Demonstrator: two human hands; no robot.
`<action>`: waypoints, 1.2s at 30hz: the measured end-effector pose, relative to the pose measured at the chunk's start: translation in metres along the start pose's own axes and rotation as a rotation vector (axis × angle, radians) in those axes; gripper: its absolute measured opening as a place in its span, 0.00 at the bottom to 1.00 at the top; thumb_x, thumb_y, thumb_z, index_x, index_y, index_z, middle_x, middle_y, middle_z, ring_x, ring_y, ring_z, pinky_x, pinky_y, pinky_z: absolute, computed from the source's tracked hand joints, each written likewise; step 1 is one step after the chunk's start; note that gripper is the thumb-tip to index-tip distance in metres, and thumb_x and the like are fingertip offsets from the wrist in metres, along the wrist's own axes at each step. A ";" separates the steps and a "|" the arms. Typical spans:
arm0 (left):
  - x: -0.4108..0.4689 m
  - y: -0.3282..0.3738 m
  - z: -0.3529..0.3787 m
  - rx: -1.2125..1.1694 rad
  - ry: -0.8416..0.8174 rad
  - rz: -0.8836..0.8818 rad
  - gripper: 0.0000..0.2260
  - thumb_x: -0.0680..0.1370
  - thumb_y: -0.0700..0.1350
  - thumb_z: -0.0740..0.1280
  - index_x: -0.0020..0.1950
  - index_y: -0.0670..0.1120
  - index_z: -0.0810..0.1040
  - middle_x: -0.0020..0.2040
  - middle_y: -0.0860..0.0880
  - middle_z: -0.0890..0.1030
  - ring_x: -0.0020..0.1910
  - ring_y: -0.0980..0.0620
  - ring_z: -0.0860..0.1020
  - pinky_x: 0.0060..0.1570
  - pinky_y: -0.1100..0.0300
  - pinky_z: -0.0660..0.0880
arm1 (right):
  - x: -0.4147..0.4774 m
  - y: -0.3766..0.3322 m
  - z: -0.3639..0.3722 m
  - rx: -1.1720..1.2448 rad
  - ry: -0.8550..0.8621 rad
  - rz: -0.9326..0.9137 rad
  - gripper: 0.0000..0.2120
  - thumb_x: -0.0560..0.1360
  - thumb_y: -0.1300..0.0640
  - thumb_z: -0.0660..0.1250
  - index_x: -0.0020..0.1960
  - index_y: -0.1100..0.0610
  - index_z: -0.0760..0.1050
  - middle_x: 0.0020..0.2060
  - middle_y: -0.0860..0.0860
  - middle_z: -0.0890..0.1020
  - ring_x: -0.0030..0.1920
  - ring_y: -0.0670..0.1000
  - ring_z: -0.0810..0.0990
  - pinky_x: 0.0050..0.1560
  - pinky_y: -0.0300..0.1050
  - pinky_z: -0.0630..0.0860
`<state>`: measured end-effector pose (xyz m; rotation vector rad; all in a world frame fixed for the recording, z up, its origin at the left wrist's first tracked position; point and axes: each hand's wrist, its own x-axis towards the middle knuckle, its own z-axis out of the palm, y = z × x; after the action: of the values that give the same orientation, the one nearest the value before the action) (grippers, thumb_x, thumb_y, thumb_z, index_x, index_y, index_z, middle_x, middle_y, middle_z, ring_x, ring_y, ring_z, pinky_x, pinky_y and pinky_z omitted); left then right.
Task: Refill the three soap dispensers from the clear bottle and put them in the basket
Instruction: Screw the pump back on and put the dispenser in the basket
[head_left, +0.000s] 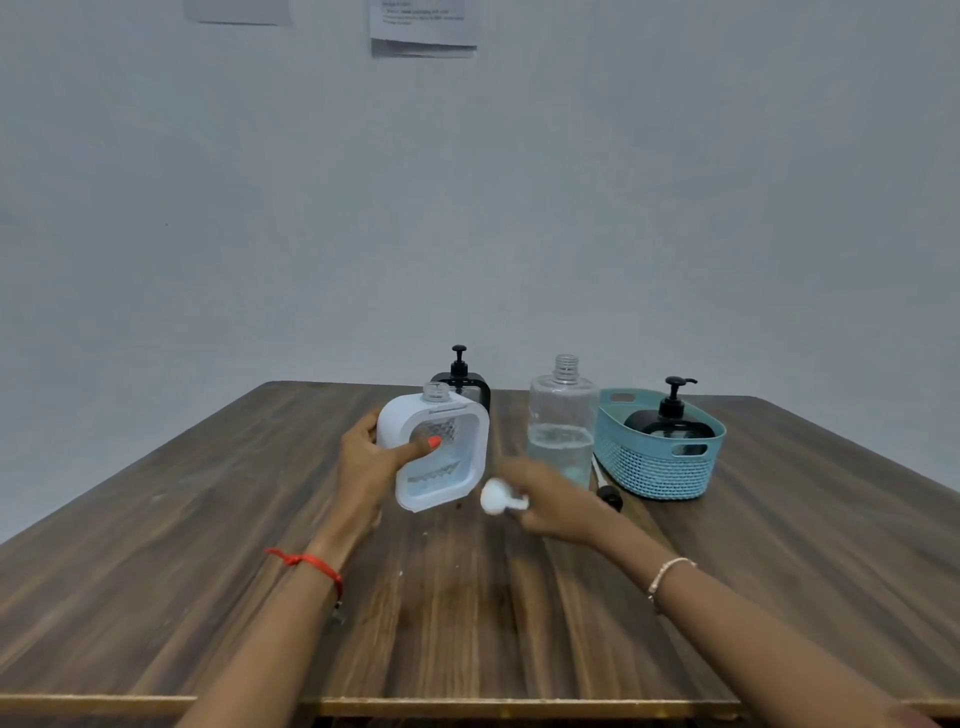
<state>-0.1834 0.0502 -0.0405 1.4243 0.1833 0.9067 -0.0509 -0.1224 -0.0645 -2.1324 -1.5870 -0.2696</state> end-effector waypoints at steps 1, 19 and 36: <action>0.000 0.000 0.000 -0.003 -0.001 -0.001 0.17 0.66 0.33 0.75 0.46 0.51 0.78 0.44 0.50 0.82 0.40 0.52 0.81 0.36 0.59 0.80 | 0.001 -0.005 -0.012 0.117 0.140 0.056 0.09 0.71 0.66 0.67 0.51 0.61 0.75 0.41 0.49 0.78 0.40 0.44 0.73 0.41 0.37 0.70; -0.003 0.002 0.030 -0.109 -0.169 -0.020 0.23 0.59 0.36 0.77 0.53 0.42 0.79 0.45 0.45 0.83 0.41 0.49 0.82 0.39 0.56 0.80 | 0.063 -0.074 -0.156 0.740 0.656 0.066 0.02 0.69 0.70 0.67 0.39 0.69 0.78 0.30 0.56 0.78 0.32 0.56 0.78 0.37 0.47 0.77; -0.009 0.015 0.039 -0.182 -0.240 0.011 0.21 0.59 0.35 0.75 0.51 0.41 0.79 0.39 0.49 0.84 0.39 0.50 0.83 0.36 0.58 0.80 | 0.040 -0.069 -0.092 0.421 0.351 0.252 0.11 0.69 0.53 0.74 0.34 0.58 0.78 0.27 0.50 0.78 0.26 0.40 0.73 0.30 0.29 0.67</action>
<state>-0.1719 0.0132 -0.0232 1.3520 -0.0852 0.7344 -0.0926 -0.1166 0.0497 -1.8122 -1.0545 -0.1924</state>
